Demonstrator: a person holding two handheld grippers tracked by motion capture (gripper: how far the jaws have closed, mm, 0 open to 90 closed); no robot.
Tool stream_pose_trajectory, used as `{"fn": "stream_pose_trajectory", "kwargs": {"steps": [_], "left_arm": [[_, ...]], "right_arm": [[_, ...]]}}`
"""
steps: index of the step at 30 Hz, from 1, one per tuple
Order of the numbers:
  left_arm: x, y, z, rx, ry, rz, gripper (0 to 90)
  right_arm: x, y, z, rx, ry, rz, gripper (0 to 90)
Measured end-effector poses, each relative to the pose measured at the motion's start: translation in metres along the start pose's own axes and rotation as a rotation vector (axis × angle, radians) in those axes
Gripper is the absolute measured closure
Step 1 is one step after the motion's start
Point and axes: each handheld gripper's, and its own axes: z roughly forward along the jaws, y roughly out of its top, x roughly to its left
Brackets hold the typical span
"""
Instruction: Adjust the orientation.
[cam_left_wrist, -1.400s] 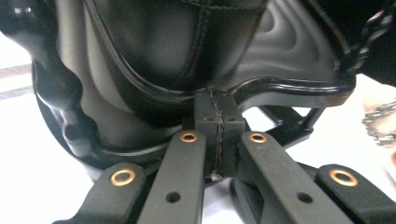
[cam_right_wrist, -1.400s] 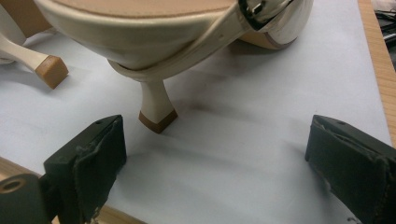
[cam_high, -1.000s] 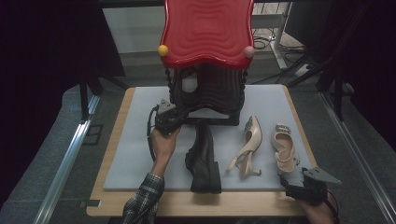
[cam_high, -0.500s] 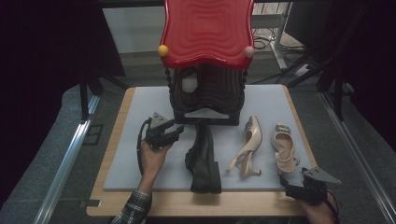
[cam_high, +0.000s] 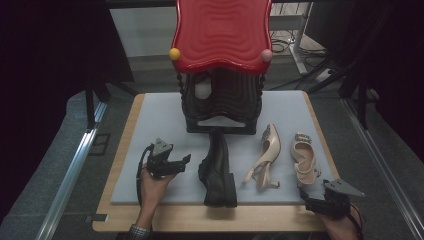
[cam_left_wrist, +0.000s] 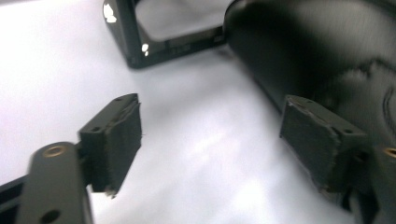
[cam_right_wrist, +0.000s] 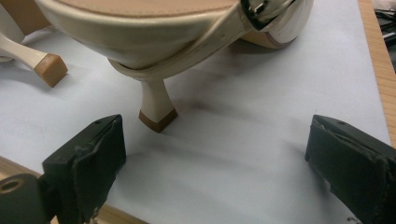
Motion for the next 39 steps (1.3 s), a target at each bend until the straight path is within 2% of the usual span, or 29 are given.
{"fn": "stream_pose_trajectory", "kwargs": {"steps": [2,4,5,7,8,9,12,16,17,20,22,23,25,26,28,29,30,35,37,38,39], "left_arm": [[-0.002,-0.012,-0.004,0.013,0.005,-0.012,15.6],[-0.003,-0.016,-0.006,0.017,0.014,-0.011,13.9],[-0.005,-0.023,-0.009,0.027,0.031,0.0,10.5],[-0.005,-0.027,-0.011,0.04,0.04,0.012,10.4],[-0.006,-0.03,-0.014,0.048,0.052,0.017,8.5],[-0.005,-0.038,-0.019,0.049,0.064,0.014,8.5],[-0.004,-0.049,-0.023,0.051,0.056,-0.002,8.3],[0.001,-0.069,-0.029,0.078,0.088,-0.035,6.7],[0.002,-0.073,-0.031,0.08,0.103,-0.037,6.6],[0.004,-0.079,-0.03,0.099,0.124,-0.032,6.5],[0.005,-0.082,-0.028,0.096,0.121,-0.032,4.8],[0.006,-0.084,-0.028,0.077,0.114,-0.044,4.3],[0.006,-0.086,-0.027,0.063,0.114,-0.035,3.7],[0.007,-0.086,-0.027,0.064,0.113,-0.033,3.7],[0.007,-0.086,-0.027,0.066,0.111,-0.035,3.3],[0.007,-0.086,-0.027,0.066,0.111,-0.035,3.3],[0.007,-0.086,-0.027,0.068,0.11,-0.036,3.2],[0.007,-0.086,-0.026,0.068,0.109,-0.037,3.0],[0.007,-0.086,-0.026,0.068,0.109,-0.036,3.0],[0.007,-0.086,-0.026,0.068,0.109,-0.036,3.0],[0.007,-0.086,-0.026,0.068,0.109,-0.036,3.0]], "right_arm": [[0.0,0.0,0.0,0.003,-0.004,0.001,5.0],[0.001,0.001,0.0,0.006,-0.006,0.001,5.0],[0.001,0.001,-0.001,0.011,-0.006,0.002,5.6],[0.001,0.001,-0.002,0.011,-0.004,0.001,7.0],[0.003,0.002,-0.005,0.019,0.003,0.0,14.5],[0.003,0.002,-0.007,0.019,0.008,-0.003,17.6],[0.005,0.001,-0.01,0.02,0.019,-0.004,22.6],[0.008,0.0,-0.018,0.013,0.056,-0.003,36.4],[0.011,0.0,-0.021,0.006,0.069,-0.016,43.2],[0.017,0.001,-0.025,-0.009,0.095,-0.032,53.0],[0.019,0.002,-0.026,-0.012,0.108,-0.037,55.3],[0.025,0.005,-0.026,-0.016,0.132,-0.054,61.1],[0.03,0.008,-0.027,-0.022,0.164,-0.066,65.9],[0.03,0.008,-0.027,-0.022,0.164,-0.066,65.9],[0.038,0.014,-0.025,-0.024,0.217,-0.074,73.1],[0.038,0.014,-0.025,-0.024,0.217,-0.074,73.1],[0.044,0.019,-0.022,-0.014,0.257,-0.082,77.4],[0.066,0.037,-0.012,-0.002,0.345,-0.119,89.0],[0.077,0.048,-0.008,-0.003,0.382,-0.141,89.4],[0.077,0.048,-0.008,-0.003,0.382,-0.141,89.4],[0.09,0.059,-0.003,-0.011,0.416,-0.166,89.5]]}}
